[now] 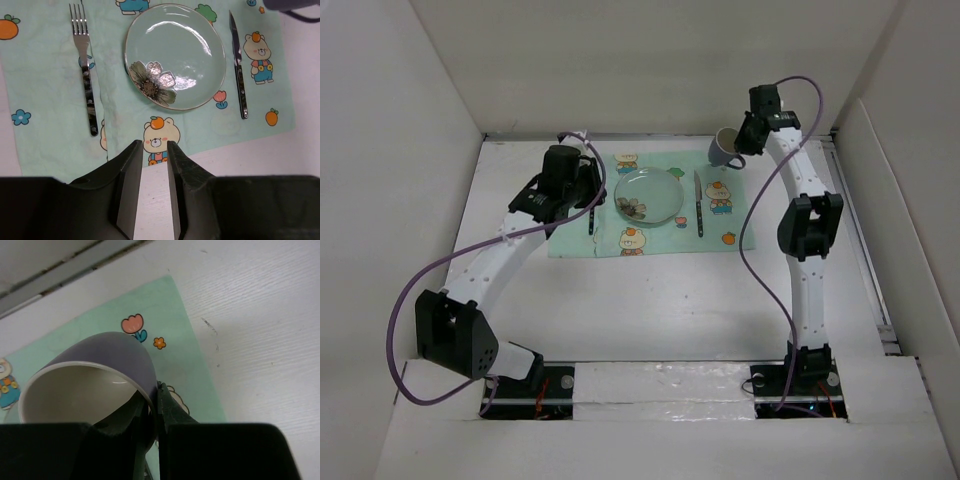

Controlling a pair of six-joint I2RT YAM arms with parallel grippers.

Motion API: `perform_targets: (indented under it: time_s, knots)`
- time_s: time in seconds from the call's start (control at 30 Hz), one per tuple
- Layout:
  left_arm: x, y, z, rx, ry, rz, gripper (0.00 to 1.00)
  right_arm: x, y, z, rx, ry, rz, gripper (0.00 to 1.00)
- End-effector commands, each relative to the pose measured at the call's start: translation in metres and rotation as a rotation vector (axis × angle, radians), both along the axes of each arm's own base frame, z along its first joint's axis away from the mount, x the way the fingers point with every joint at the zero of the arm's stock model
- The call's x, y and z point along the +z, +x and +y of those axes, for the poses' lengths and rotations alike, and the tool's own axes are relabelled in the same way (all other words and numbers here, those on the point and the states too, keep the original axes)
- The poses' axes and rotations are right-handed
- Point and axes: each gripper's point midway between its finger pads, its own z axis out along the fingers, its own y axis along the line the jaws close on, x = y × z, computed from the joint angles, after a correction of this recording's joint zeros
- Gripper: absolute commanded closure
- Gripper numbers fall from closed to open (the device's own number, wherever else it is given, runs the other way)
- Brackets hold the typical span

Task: Set the dinner table for one person

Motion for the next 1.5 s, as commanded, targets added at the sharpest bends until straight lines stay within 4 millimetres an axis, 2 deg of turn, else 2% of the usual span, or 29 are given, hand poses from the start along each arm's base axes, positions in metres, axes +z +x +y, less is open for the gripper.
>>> perform_targets:
  time_s: [0.0, 0.13, 0.53, 0.7, 0.97, 1.07, 1.13, 1.17, 1.27, 1.4, 1.43, 1.47]
  knots:
    - [0.04, 0.005, 0.013, 0.057, 0.005, -0.102, 0.76, 0.033, 0.011, 0.0, -0.01, 0.03, -0.077, 1.0]
    - [0.038, 0.006, 0.014, 0.068, 0.004, -0.093, 0.76, 0.023, 0.018, 0.007, 0.001, 0.039, -0.082, 1.0]
    - [0.033, 0.003, 0.017, 0.09, -0.005, -0.081, 0.76, -0.012, 0.018, 0.001, -0.033, 0.011, -0.019, 1.0]
    - [0.031, 0.003, 0.016, 0.088, -0.005, -0.076, 0.76, -0.018, 0.022, 0.01, -0.029, 0.006, -0.024, 1.0]
    - [0.028, 0.004, 0.015, 0.084, 0.001, -0.07, 0.71, -0.023, 0.027, 0.008, -0.059, 0.009, -0.03, 1.0]
    - [0.027, 0.005, 0.015, 0.086, 0.002, -0.069, 0.7, -0.027, 0.027, 0.009, -0.059, 0.012, -0.023, 0.94]
    - [0.027, 0.005, 0.015, 0.086, 0.002, -0.069, 0.69, -0.026, 0.025, 0.01, -0.056, 0.015, -0.021, 0.88]
    - [0.028, 0.006, 0.015, 0.087, 0.002, -0.072, 0.68, -0.025, 0.026, 0.007, -0.058, 0.029, -0.022, 0.79]
    - [0.029, 0.006, 0.016, 0.086, 0.003, -0.075, 0.66, -0.013, 0.027, 0.012, -0.052, 0.061, -0.047, 0.67]
    - [0.031, 0.007, 0.016, 0.085, 0.006, -0.08, 0.64, 0.018, 0.028, 0.015, -0.038, 0.118, -0.109, 0.57]
    - [0.03, 0.007, 0.015, 0.083, 0.006, -0.078, 0.64, 0.036, 0.03, 0.012, -0.037, 0.134, -0.15, 0.55]
    - [0.032, 0.008, 0.015, 0.084, 0.006, -0.083, 0.63, 0.043, 0.029, 0.016, -0.024, 0.157, -0.163, 0.53]
